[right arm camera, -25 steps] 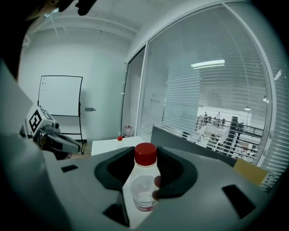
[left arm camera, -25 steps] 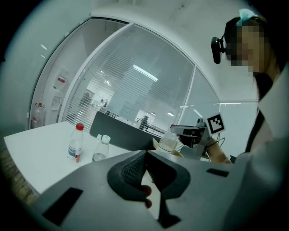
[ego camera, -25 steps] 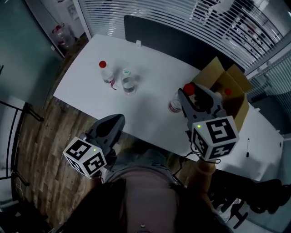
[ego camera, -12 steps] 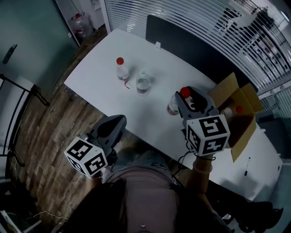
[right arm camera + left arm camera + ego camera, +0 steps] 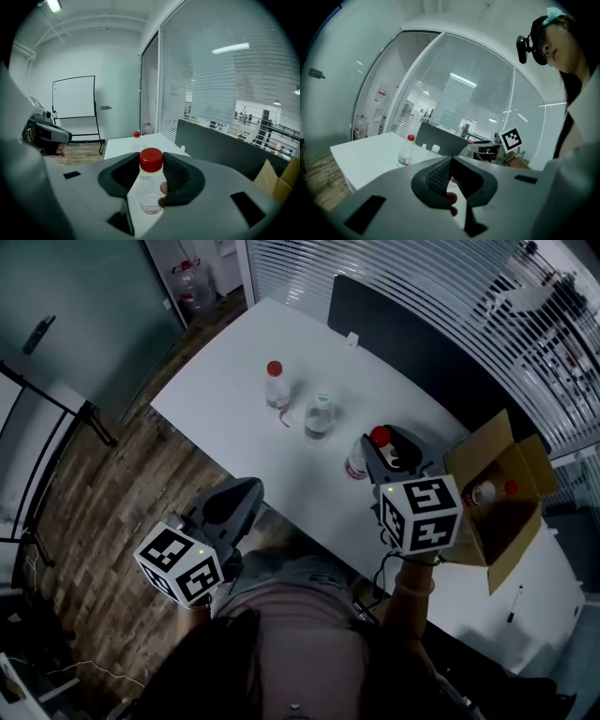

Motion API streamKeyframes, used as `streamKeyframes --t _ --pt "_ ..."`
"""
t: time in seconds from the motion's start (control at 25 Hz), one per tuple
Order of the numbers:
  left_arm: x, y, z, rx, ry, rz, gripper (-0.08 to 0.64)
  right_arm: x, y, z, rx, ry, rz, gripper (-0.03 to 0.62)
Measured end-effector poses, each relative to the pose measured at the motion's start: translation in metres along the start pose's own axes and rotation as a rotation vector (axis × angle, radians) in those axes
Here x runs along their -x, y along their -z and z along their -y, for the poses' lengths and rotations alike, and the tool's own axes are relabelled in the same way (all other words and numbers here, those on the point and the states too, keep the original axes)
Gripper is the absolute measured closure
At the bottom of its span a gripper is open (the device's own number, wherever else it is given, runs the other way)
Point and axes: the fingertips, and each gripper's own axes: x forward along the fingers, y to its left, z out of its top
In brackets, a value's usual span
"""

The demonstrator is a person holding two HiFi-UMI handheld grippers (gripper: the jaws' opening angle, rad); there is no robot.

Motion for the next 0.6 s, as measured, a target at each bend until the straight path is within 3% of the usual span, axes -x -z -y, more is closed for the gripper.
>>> streamKeyframes --t 0.6 --pt "0.014 0.006 -0.029 0.018 -0.075 -0.011 0.551 -0.055 0.037 -0.017 -0.011 -0.044 -0.09 0.423"
